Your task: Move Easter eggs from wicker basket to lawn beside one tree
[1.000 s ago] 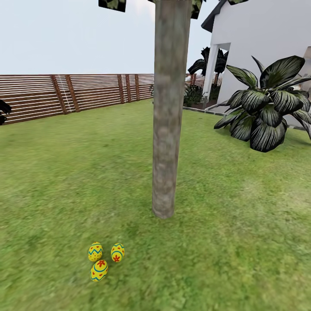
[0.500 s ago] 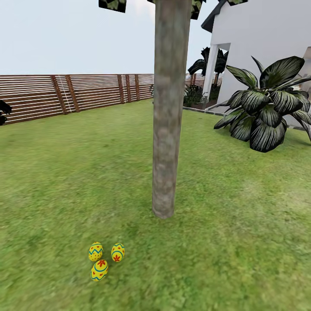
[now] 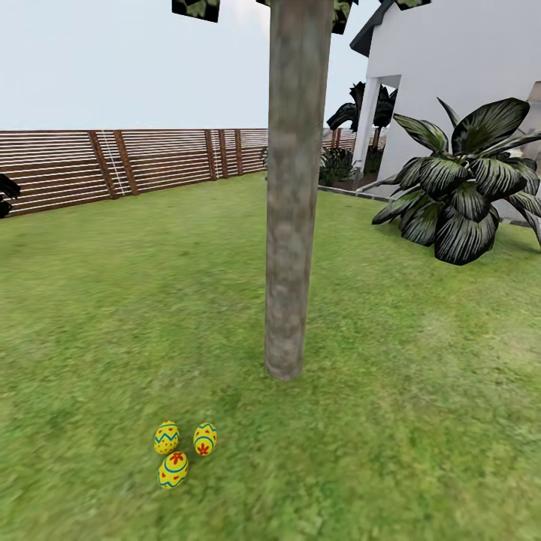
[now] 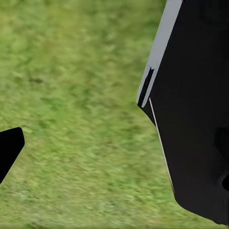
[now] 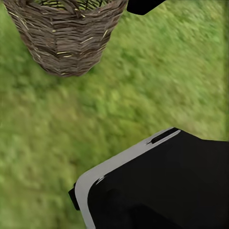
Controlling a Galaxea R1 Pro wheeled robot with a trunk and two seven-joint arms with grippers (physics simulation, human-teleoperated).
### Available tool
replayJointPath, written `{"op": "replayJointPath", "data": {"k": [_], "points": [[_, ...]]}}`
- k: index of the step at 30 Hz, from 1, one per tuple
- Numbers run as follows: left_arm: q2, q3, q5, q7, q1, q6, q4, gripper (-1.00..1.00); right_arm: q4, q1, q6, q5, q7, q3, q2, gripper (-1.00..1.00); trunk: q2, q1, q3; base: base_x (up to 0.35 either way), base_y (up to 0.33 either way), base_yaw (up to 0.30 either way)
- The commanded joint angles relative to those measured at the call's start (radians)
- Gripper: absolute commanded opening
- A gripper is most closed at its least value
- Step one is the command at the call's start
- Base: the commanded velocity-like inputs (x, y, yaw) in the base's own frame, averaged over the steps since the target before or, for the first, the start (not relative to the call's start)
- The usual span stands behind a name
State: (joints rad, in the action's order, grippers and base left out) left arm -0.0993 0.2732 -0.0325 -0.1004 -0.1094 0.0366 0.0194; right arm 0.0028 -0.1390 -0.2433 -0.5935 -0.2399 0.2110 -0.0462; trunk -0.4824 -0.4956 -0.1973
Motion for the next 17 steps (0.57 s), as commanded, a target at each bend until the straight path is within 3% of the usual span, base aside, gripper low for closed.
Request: {"op": "replayJointPath", "data": {"k": [1, 7, 17], "points": [[0.007, 0.007, -0.002, -0.002, -0.002, 0.001, -0.001, 1.00, 0.000, -0.001, -0.002, -0.008, -0.002, 0.008, 0.000, 1.00, -0.002, 0.000, -0.002, 0.000, 0.000, 0.000], [0.065, 0.005, -0.003, -0.001, -0.001, 0.001, -0.003, 1.00, 0.000, 0.000, -0.002, -0.008, -0.002, 0.008, 0.000, 1.00, -0.002, 0.000, -0.002, 0.000, 0.000, 0.000], [0.072, 0.003, -0.004, -0.001, -0.002, 0.000, -0.004, 1.00, 0.000, 0.000, -0.002, -0.008, -0.002, 0.008, 0.000, 1.00, -0.002, 0.000, -0.002, 0.000, 0.000, 0.000]]}}
